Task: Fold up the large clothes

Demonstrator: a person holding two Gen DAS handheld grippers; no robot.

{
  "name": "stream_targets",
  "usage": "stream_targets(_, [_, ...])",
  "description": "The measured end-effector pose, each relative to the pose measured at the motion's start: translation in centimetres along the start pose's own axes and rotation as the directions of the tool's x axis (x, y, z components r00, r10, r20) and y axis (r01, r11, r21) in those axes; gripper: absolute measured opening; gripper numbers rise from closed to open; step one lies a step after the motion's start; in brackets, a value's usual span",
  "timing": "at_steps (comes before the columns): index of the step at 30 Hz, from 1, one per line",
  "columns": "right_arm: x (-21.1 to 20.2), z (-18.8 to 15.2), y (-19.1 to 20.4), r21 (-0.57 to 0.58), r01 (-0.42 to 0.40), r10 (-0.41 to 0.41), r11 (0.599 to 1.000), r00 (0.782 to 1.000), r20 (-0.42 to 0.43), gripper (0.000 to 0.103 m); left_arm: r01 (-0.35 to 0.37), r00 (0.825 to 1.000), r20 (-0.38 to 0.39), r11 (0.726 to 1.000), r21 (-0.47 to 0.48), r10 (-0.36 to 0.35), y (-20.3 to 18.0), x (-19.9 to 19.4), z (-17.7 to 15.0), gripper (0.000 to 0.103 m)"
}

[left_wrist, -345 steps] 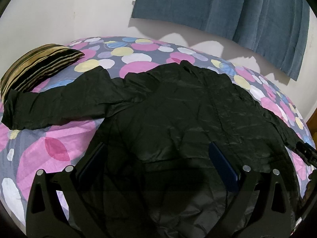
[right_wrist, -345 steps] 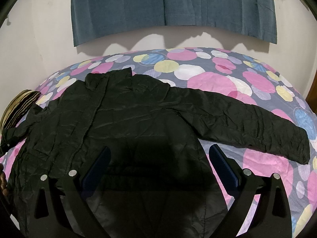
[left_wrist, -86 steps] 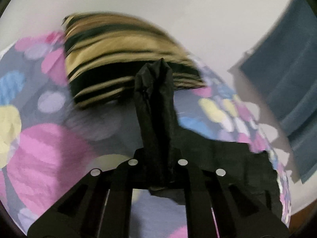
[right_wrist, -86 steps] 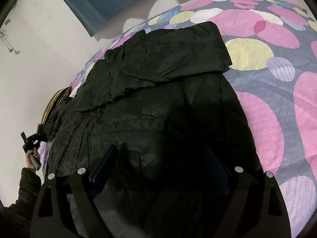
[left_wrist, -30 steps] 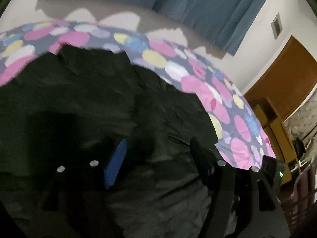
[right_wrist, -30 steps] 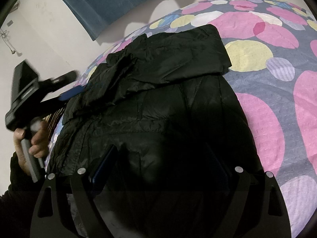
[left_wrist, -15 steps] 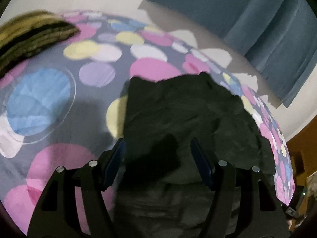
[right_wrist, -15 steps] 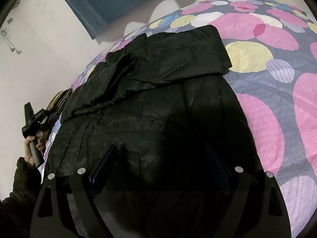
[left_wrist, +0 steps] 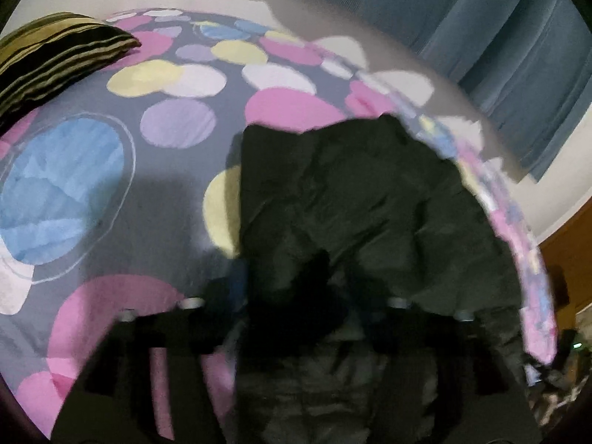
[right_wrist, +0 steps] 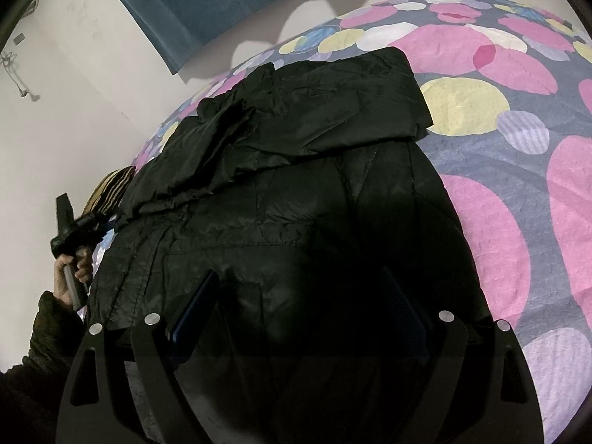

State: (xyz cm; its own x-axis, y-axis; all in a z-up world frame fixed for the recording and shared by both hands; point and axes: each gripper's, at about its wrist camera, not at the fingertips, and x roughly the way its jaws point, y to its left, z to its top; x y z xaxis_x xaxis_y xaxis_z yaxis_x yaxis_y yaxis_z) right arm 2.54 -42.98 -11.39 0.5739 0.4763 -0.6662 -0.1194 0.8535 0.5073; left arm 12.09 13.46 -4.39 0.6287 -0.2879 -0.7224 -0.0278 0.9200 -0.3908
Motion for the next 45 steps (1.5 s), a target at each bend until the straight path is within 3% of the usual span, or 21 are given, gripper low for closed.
stream_targets(2, [0.0, 0.0, 0.0, 0.000, 0.000, 0.000, 1.000, 1.000, 0.000, 0.087, 0.031, 0.999, 0.014, 0.999, -0.009, -0.031, 0.0, -0.3, 0.9, 0.065])
stream_targets(4, [0.0, 0.0, 0.0, 0.000, 0.000, 0.000, 1.000, 1.000, 0.000, 0.087, 0.017, 1.000, 0.022, 1.000, -0.008, -0.017, 0.2, 0.3, 1.8, 0.064])
stream_targets(5, [0.0, 0.0, 0.0, 0.000, -0.001, 0.001, 1.000, 1.000, 0.000, 0.087, 0.003, 1.000, 0.017, 1.000, -0.001, -0.003, 0.2, 0.9, 2.1, 0.059])
stream_targets(6, [0.0, 0.0, 0.0, 0.001, -0.001, 0.001, 1.000, 1.000, 0.001, 0.087, -0.014, 1.000, 0.005, 1.000, 0.010, 0.014, 0.2, 1.6, 2.4, 0.035])
stream_targets(7, [0.0, -0.1, 0.0, 0.002, -0.003, 0.003, 1.000, 1.000, 0.001, 0.087, -0.052, 0.998, -0.026, 0.998, 0.031, 0.052, 0.3, 2.8, 2.6, 0.023])
stream_targets(8, [0.0, 0.0, -0.1, 0.003, -0.003, 0.003, 1.000, 1.000, 0.001, 0.087, -0.079, 0.996, -0.046, 0.996, 0.042, 0.080, 0.5, 3.8, 2.5, 0.022])
stream_targets(11, [-0.1, -0.1, -0.1, 0.002, -0.004, 0.004, 1.000, 1.000, 0.002, 0.087, -0.070, 0.997, -0.042, 0.997, 0.031, 0.071, 1.0, 4.1, 2.6, 0.022])
stream_targets(12, [-0.1, -0.1, -0.1, 0.002, -0.004, 0.004, 1.000, 1.000, 0.002, 0.087, -0.066, 0.997, -0.027, 0.998, 0.020, 0.066, 1.1, 3.6, 2.9, 0.023])
stream_targets(14, [-0.1, -0.1, -0.1, 0.002, -0.003, 0.003, 1.000, 1.000, 0.001, 0.087, -0.051, 0.999, -0.005, 0.999, 0.007, 0.051, 1.1, 2.9, 3.3, 0.037])
stream_targets(15, [-0.1, -0.1, -0.1, 0.002, -0.003, 0.003, 1.000, 1.000, 0.001, 0.087, -0.044, 0.999, 0.003, 0.999, 0.004, 0.044, 1.0, 2.7, 3.5, 0.052])
stream_targets(16, [-0.1, -0.1, -0.1, 0.002, -0.004, 0.004, 1.000, 1.000, 0.002, 0.087, -0.032, 0.999, 0.014, 0.999, 0.001, 0.032, 1.0, 2.5, 3.9, 0.057])
stream_targets(20, [-0.1, -0.1, -0.1, 0.002, -0.004, 0.004, 1.000, 1.000, 0.002, 0.087, -0.067, 0.998, 0.001, 0.998, 0.010, 0.067, 1.1, 3.9, 5.3, 0.057])
stream_targets(21, [-0.1, -0.1, -0.1, 0.002, -0.004, 0.004, 1.000, 1.000, 0.003, 0.087, -0.076, 0.997, -0.008, 0.997, 0.012, 0.076, 1.3, 4.4, 5.6, 0.050])
stream_targets(22, [-0.1, -0.1, -0.1, 0.002, -0.004, 0.004, 1.000, 1.000, 0.003, 0.087, -0.094, 0.995, -0.022, 0.995, 0.015, 0.094, 1.5, 5.3, 5.9, 0.034])
stream_targets(24, [-0.1, -0.1, -0.1, 0.002, -0.004, 0.004, 1.000, 1.000, 0.002, 0.087, -0.094, 0.994, -0.056, 0.996, 0.009, 0.094, 1.9, 6.5, 6.0, 0.026])
stream_targets(29, [0.0, -0.1, 0.0, 0.005, -0.007, 0.007, 1.000, 1.000, 0.001, 0.087, -0.107, 0.992, -0.061, 0.993, 0.059, 0.110, 1.6, 7.3, 5.7, 0.025])
stream_targets(32, [-0.1, -0.1, 0.0, 0.006, -0.012, 0.012, 1.000, 1.000, 0.006, 0.087, -0.064, 0.997, -0.043, 0.998, 0.008, 0.065, 2.2, 6.0, 5.7, 0.032])
stream_targets(34, [-0.2, -0.1, 0.0, 0.009, -0.012, 0.012, 1.000, 1.000, 0.009, 0.087, -0.031, 0.999, -0.039, 0.999, -0.025, 0.030, 2.6, 4.9, 5.1, 0.048])
stream_targets(37, [-0.5, -0.2, 0.2, 0.005, -0.005, 0.005, 1.000, 1.000, 0.011, 0.087, 0.000, 1.000, -0.026, 0.999, -0.048, -0.001, 2.8, 2.6, 3.3, 0.056])
stream_targets(45, [-2.2, 0.0, 0.1, 0.029, 0.022, -0.022, 0.999, 1.000, 0.015, 0.087, 0.063, 0.998, -0.007, 0.997, -0.052, -0.064, 2.3, -4.5, -3.7, 0.067])
